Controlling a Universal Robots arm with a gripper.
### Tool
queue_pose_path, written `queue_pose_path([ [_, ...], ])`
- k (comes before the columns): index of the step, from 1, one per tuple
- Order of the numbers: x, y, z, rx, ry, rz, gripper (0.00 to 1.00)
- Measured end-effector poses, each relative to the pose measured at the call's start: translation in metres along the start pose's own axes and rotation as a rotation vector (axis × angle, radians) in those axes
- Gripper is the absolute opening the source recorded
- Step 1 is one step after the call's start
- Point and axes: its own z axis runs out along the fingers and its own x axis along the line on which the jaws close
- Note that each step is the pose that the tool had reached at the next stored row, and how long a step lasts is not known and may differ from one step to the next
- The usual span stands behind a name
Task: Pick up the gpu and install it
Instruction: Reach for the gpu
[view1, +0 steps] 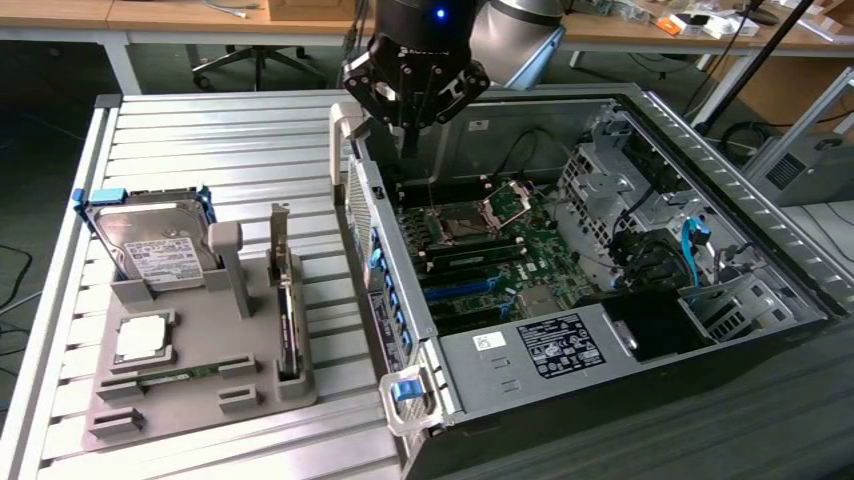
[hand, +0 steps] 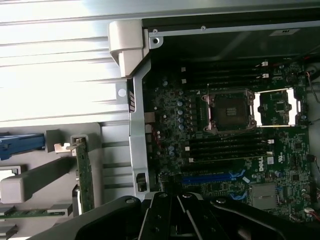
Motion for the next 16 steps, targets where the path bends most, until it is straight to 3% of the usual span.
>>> queue_pose_path([
  [16,0.0038,-0.0003,-0.0001,0.0,0.0,0.0,0.11],
])
